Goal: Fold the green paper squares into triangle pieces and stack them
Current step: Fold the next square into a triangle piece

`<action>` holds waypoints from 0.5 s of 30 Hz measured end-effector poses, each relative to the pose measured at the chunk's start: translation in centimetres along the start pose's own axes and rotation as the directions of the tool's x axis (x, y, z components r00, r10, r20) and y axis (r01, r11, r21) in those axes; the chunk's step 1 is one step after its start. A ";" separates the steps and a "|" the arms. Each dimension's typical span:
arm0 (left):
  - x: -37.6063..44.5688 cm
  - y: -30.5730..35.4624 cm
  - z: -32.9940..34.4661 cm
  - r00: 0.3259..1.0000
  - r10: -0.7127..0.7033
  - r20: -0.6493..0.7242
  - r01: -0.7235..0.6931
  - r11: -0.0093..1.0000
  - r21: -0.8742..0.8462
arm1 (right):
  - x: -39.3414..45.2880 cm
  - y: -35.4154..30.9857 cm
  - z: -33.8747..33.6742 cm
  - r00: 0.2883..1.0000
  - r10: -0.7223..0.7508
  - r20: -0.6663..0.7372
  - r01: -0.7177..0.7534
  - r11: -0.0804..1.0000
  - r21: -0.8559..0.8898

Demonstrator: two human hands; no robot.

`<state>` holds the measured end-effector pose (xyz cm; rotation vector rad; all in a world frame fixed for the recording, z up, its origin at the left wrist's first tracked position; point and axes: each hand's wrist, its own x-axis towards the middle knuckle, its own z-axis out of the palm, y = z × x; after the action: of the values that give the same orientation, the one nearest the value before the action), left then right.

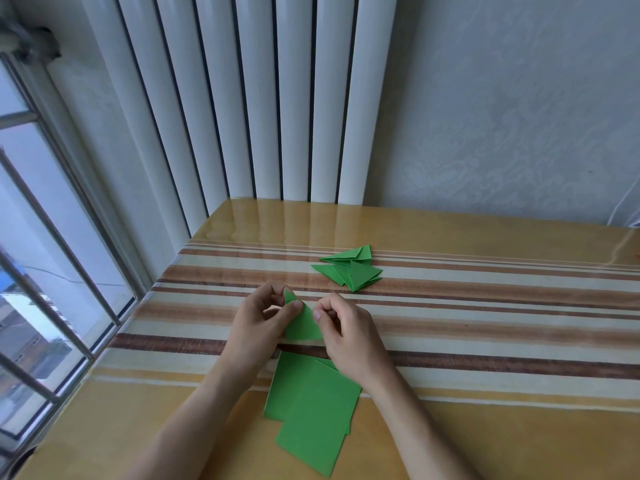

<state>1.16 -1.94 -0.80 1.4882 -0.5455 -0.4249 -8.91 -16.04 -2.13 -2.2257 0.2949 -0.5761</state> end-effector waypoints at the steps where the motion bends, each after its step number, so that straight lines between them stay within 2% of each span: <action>1: 0.0 0.0 0.0 1.000 0.000 -0.017 0.000 1.000 -0.001 | 0.0 -0.1 -0.1 1.000 0.005 -0.005 -0.005 1.000 0.010; 6: 0.0 0.1 -0.2 0.993 -0.033 -0.115 0.030 0.999 -0.023 | 0.0 0.0 -0.3 1.000 0.019 0.008 -0.019 1.000 0.023; 11: -0.3 0.4 -0.1 0.997 -0.068 -0.022 0.067 0.998 -0.008 | -0.1 0.0 -0.2 1.000 0.007 -0.005 -0.007 1.000 0.027; 15: -0.6 0.8 0.1 0.999 -0.034 0.026 0.033 0.999 0.037 | -0.1 -0.2 -0.2 0.999 -0.033 0.012 0.032 0.999 0.041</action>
<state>0.56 -1.67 -0.08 1.5308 -0.5527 -0.4640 -9.13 -15.98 -1.84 -2.1974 0.2388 -0.5810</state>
